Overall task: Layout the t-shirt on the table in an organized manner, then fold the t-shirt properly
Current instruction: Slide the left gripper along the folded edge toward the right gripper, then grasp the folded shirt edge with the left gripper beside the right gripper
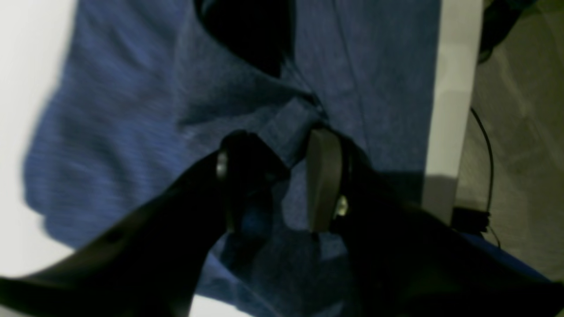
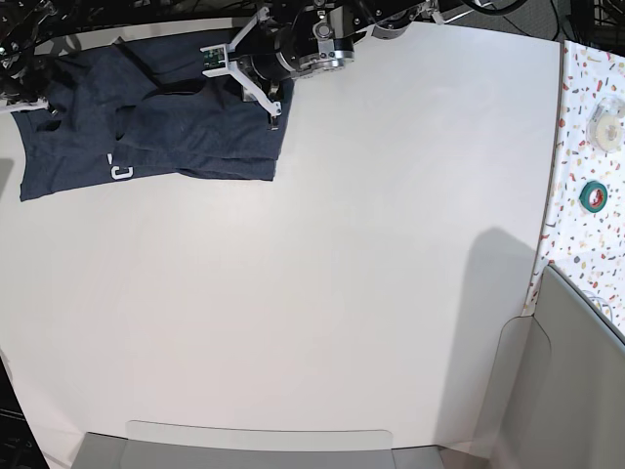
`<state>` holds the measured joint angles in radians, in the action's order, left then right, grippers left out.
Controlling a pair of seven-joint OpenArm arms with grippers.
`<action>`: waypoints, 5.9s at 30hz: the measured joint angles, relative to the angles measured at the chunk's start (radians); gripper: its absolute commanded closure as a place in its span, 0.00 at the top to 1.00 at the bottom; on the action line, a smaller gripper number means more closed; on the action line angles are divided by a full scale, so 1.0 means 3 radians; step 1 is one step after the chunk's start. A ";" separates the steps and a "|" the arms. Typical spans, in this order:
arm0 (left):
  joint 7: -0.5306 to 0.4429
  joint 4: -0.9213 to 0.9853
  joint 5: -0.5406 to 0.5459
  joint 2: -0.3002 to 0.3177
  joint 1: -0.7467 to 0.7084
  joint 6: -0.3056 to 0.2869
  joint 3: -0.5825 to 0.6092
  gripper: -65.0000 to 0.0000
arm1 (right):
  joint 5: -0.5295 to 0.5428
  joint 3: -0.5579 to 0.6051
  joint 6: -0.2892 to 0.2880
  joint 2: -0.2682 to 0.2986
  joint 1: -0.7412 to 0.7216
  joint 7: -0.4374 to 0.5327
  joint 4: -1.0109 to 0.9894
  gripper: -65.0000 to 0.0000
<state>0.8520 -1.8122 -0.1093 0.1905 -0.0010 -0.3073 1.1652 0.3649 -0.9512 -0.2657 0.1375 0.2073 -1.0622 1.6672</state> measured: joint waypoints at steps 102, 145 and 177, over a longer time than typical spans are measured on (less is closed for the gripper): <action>-0.0921 0.0109 0.0479 -0.0392 0.0411 -0.0032 0.0238 0.39 | 0.0000 -0.0001 0.0000 -0.0137 -0.0074 0.0052 0.0006 0.00; -0.0638 0.0088 0.0464 -0.0342 -0.0052 -0.0022 -0.0497 0.38 | 0.1690 0.0219 -0.1369 0.1408 -0.0346 -0.0506 -0.1699 0.39; -0.0459 0.0088 0.0465 -0.0367 -0.0052 -0.0022 -0.0497 0.38 | 0.2890 0.0251 -0.1376 0.1469 -0.0181 -0.0724 -0.1752 0.68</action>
<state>0.7143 -1.7859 0.0303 0.0803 -0.0166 -0.3138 1.0161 1.2320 -0.8761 -0.6785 0.5781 0.1532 -1.2793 1.1416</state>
